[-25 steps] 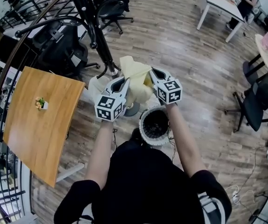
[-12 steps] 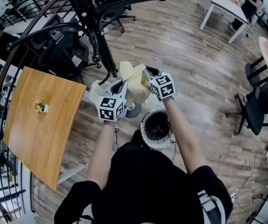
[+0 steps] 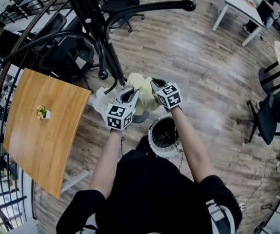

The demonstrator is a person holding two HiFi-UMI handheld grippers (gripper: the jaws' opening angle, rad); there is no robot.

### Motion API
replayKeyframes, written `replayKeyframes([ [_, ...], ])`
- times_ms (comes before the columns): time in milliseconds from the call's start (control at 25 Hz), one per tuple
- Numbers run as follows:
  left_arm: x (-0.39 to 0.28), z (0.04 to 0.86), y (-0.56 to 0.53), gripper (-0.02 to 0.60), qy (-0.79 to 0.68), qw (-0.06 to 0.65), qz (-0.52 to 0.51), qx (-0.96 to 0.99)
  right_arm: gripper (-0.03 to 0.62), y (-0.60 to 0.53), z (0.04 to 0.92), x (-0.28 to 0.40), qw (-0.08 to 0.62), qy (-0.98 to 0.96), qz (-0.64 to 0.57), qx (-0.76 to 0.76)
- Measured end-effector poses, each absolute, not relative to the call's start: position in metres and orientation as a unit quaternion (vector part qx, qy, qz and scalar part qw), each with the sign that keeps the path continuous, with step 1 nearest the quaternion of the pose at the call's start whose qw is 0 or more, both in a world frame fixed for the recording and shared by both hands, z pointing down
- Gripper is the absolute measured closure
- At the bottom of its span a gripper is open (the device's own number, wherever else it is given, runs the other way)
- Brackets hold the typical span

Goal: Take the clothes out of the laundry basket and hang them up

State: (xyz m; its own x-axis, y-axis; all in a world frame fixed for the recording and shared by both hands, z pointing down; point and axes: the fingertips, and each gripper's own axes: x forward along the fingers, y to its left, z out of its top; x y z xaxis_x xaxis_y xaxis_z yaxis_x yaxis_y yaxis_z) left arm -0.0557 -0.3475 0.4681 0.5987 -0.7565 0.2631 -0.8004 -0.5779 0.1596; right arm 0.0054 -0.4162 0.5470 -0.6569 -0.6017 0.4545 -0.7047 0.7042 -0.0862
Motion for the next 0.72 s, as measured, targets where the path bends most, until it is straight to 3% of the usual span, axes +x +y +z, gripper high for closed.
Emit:
replayKeyframes([
  [120,-0.054,0.472,-0.345,0.526,-0.429,0.132,0.076,0.890,0.574,-0.407,0.561,0.002,0.201,-0.904,0.148,0.347],
  [360,-0.058,0.474,-0.342,0.432,-0.430,0.133,0.061,0.891,0.561,-0.396,0.573,0.006,0.177,-0.907,0.182,0.337],
  [520,-0.061,0.474,-0.337,0.411,-0.430,0.133,0.062,0.891,0.497,-0.392,0.577,0.010,0.178,-0.905,0.192,0.335],
  [720,-0.058,0.472,-0.328,0.339,-0.416,0.124,0.063,0.899,0.446,-0.387,0.578,0.018,0.178,-0.902,0.195,0.342],
])
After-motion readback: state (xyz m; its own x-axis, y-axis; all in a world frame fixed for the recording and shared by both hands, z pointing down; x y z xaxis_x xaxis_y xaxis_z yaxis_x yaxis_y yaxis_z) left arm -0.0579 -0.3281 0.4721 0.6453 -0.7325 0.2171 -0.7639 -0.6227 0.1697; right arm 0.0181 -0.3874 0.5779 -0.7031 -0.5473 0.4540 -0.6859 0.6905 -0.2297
